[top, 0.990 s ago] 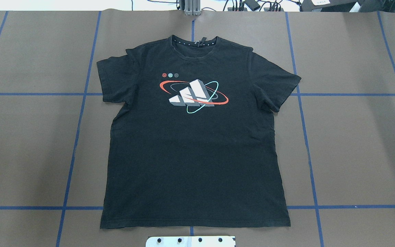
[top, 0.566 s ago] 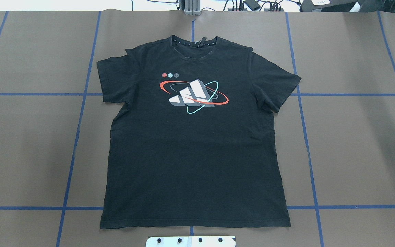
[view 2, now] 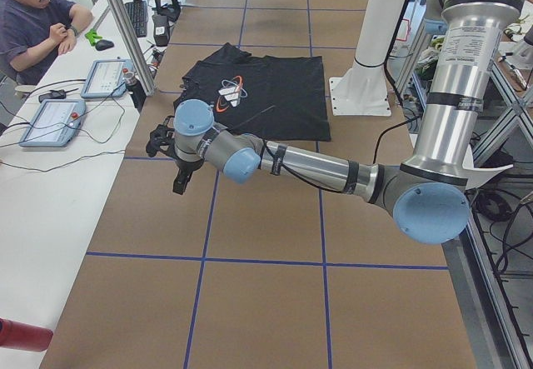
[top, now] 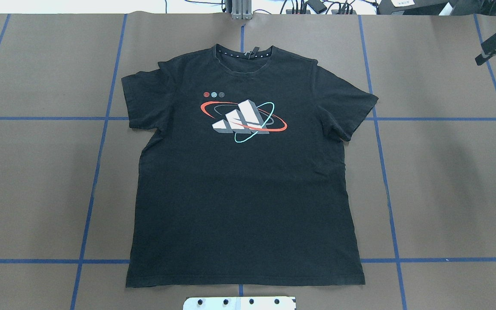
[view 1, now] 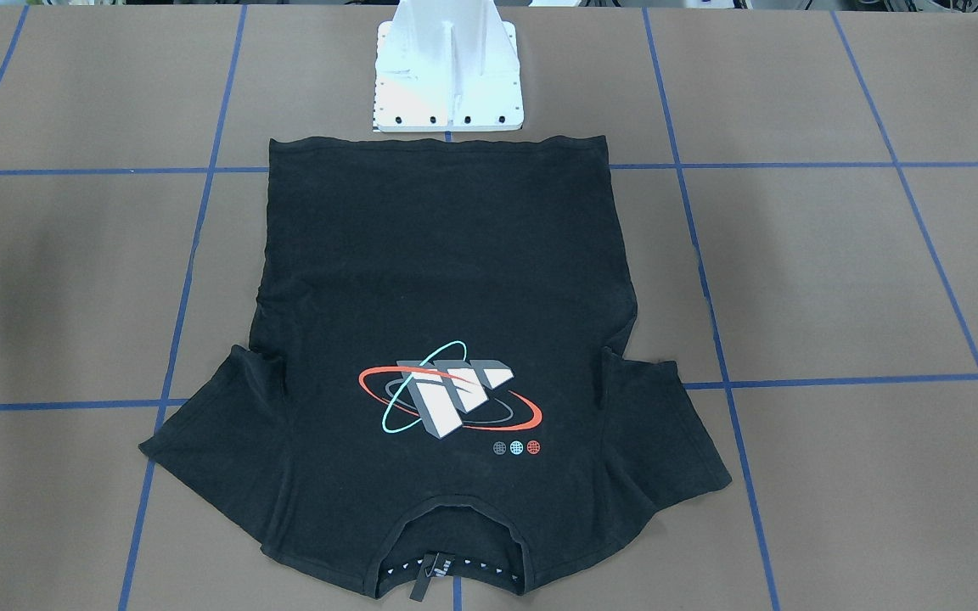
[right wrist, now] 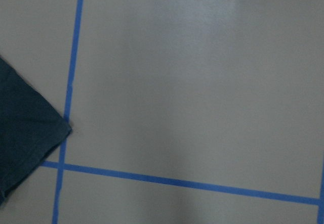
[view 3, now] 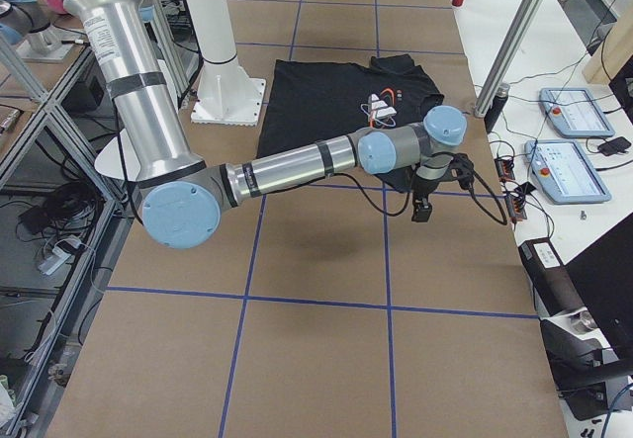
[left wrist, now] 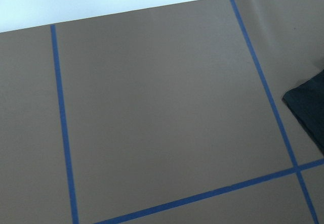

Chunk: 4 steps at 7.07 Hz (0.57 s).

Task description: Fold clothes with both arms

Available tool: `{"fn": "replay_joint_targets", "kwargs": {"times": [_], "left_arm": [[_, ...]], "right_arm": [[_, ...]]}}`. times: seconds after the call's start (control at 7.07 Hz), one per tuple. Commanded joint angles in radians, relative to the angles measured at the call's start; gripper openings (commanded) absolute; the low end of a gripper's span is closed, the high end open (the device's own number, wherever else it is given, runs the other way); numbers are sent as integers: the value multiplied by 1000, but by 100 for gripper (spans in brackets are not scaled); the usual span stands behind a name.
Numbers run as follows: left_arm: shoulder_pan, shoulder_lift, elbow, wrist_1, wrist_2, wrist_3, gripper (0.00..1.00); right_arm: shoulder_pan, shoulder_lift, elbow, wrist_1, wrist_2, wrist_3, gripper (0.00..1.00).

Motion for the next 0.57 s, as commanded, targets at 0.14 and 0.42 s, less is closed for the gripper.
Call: {"fn": "replay_joint_targets", "kwargs": {"times": [0.14,0.42], "left_arm": [[84,-59,196,-296,4,-99,100],[92,-58,236,-407,70,-163,100]], "right_arm": [[-136,70,-112,303,-69,117,100],[-210,93,-224,528,-79,251,100]]}}
